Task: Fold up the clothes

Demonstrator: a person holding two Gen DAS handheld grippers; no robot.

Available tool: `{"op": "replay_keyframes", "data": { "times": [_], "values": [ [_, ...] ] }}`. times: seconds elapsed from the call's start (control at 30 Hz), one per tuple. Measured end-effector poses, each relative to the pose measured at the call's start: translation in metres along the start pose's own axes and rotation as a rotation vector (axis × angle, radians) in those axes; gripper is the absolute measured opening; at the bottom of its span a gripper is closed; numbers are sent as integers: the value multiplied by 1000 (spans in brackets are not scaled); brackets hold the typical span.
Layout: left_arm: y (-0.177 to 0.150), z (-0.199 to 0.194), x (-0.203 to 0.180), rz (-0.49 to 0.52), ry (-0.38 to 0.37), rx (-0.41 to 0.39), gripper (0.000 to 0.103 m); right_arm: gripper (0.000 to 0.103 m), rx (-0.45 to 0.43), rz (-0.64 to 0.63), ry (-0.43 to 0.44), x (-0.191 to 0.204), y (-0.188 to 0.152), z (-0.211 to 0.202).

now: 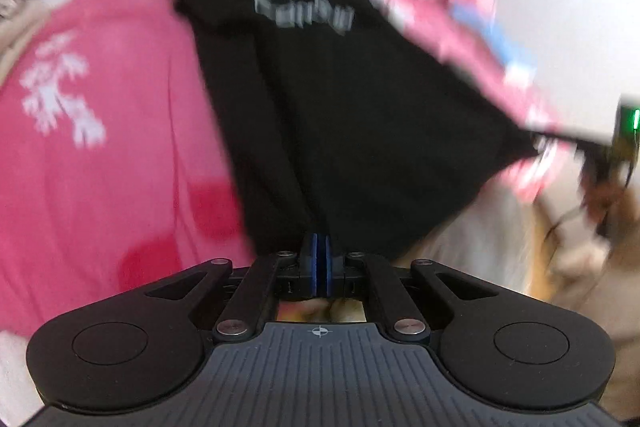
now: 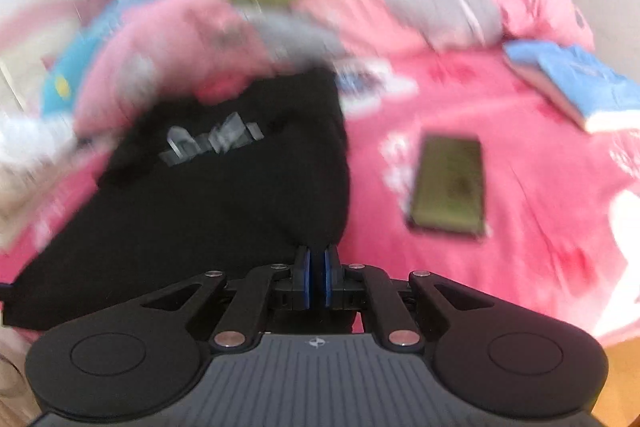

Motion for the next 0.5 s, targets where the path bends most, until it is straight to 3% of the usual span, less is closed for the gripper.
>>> {"op": "replay_keyframes", "data": {
  "times": [0.13, 0.17, 0.2, 0.27, 0.3, 0.4, 0.5],
  "values": [
    [4, -9, 6, 3, 38, -23, 12, 14, 17, -28, -68, 2, -7, 1],
    [8, -18, 9, 3, 48, -53, 19, 21, 21, -35, -86, 2, -9, 2],
    [14, -26, 13, 6, 66, -90, 34, 32, 25, -42, -103, 3, -10, 2],
    [27, -40, 19, 18, 116, -168, 59, 42, 33, -56, -137, 4, -14, 3],
    [35, -43, 19, 30, 151, -206, 68, 42, 9, -58, -113, 7, -8, 1],
    [67, -35, 18, 92, 237, -311, 79, 42, -60, -51, -7, 16, 13, 3],
    [105, -2, 13, 143, 285, -346, 91, 42, -47, -42, 134, 41, 29, 43]
  ]
}}
Point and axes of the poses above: each gripper's, at about its wrist camera, not at the fingertips, and z roughly the way its jaws point, x to its left, y to its top, the point moved 1 cm from there along z, roughly the way its jaws point, and after that the axes turned 6 degrees about x, right-handed, at the moved point
